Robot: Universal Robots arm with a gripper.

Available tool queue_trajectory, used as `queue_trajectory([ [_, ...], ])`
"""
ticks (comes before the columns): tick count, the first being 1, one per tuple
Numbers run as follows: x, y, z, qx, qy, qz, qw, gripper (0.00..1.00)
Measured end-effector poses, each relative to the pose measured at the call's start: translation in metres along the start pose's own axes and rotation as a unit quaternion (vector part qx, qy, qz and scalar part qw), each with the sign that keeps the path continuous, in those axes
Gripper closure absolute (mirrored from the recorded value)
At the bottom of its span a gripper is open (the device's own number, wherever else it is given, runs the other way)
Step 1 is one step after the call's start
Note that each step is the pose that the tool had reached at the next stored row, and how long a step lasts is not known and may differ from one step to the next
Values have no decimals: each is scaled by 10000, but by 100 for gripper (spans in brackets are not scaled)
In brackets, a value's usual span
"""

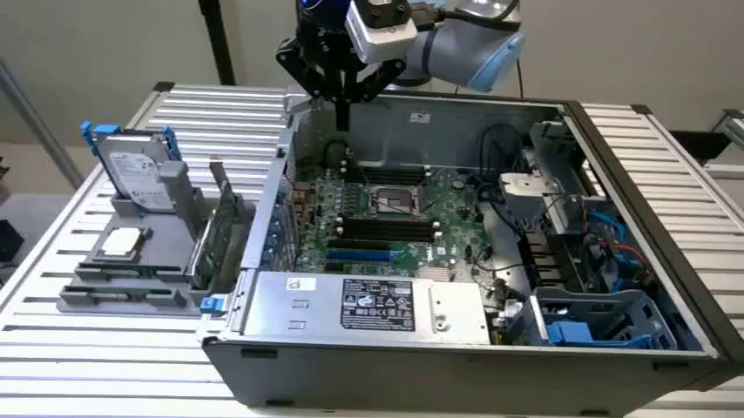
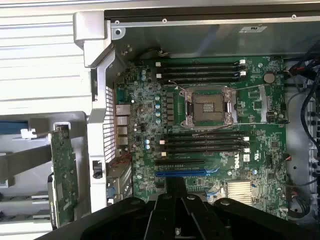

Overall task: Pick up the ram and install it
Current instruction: 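Reach for the ram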

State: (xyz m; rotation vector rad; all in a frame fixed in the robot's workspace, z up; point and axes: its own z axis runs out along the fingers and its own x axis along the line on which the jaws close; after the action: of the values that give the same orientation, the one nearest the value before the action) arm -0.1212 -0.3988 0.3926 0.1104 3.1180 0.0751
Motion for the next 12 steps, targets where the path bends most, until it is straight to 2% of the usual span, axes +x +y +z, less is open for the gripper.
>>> queue_trajectory([
  [12, 0, 0, 0, 0, 0, 0, 10000, 100],
])
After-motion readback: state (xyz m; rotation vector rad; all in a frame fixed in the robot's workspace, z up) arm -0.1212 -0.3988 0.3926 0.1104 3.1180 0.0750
